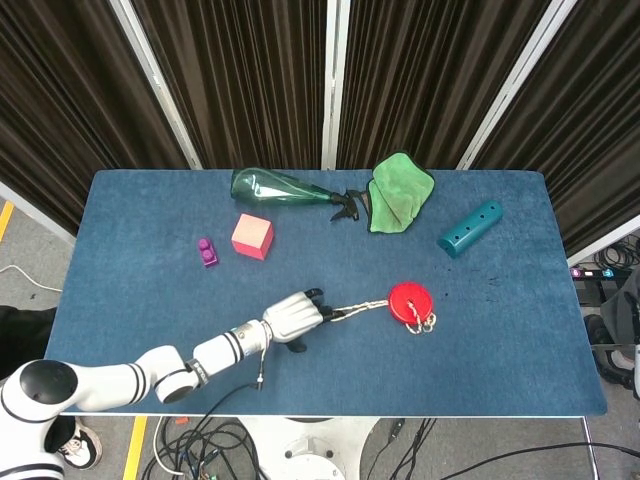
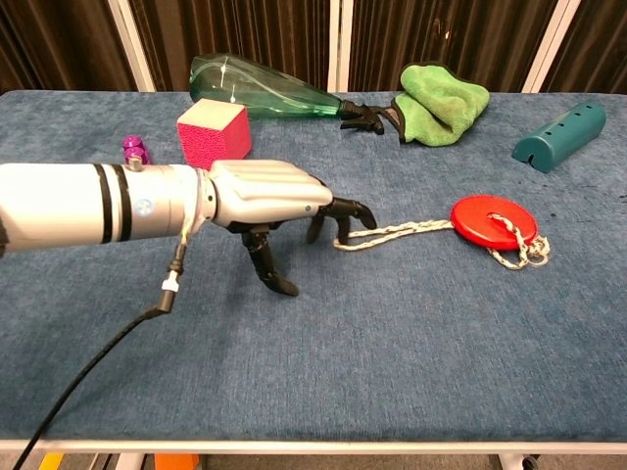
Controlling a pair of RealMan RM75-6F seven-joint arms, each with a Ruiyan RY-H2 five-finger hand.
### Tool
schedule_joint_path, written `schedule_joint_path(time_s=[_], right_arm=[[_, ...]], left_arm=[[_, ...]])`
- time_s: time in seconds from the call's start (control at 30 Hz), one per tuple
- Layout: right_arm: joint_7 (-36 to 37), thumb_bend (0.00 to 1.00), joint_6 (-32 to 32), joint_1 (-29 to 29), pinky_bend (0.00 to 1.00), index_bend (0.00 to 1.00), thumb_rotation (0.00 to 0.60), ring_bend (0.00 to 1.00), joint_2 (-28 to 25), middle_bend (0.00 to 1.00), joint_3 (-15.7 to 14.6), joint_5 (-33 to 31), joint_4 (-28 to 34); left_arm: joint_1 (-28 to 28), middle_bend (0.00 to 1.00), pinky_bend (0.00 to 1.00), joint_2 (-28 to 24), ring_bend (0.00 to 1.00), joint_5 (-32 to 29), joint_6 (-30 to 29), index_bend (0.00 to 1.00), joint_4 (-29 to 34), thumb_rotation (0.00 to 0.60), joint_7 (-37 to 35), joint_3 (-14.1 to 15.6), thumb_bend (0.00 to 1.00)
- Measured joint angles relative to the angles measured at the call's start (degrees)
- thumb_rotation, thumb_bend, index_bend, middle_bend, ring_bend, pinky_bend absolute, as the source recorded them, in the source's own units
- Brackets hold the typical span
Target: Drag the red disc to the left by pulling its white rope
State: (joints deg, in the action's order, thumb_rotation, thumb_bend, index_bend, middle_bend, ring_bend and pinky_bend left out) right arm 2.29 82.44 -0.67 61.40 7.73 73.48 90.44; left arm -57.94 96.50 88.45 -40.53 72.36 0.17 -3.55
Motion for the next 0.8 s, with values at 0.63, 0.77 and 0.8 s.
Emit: schedule_joint_path(time_s=[0.63,0.77,0.8], right_arm=[[-1.72,0.24,-0.57,-0.61,0.00,0.00,0.600,0.00,-0.09,0.00,-0.04,0.30,1.44],[-1.92,0.24,-0.81,-0.72,0.00,0.00,0.600,0.00,-0.06,0.00,-0.13,0.28,1.58],[-1.93,0.24,-0.84,-0.74,0.00,0.00,0.600,0.00,-0.03,0.00,-0.15,0.29,1.58]], left_arm=[[4.63,1.00,0.41,-5.14,0.77,-4.22,-7.85,0.75,4.83,0.600,12.30,-0.40,0.23],[7.12,1.00,0.47,-8.92,0.78,-5.66,-11.14,0.76,7.15,0.600,15.46,-0.52,0.23],[7.86,1.00,0.48,-10.08,0.78,-5.98,-11.99,0.76,7.89,0.600,15.90,-0.44,0.23]])
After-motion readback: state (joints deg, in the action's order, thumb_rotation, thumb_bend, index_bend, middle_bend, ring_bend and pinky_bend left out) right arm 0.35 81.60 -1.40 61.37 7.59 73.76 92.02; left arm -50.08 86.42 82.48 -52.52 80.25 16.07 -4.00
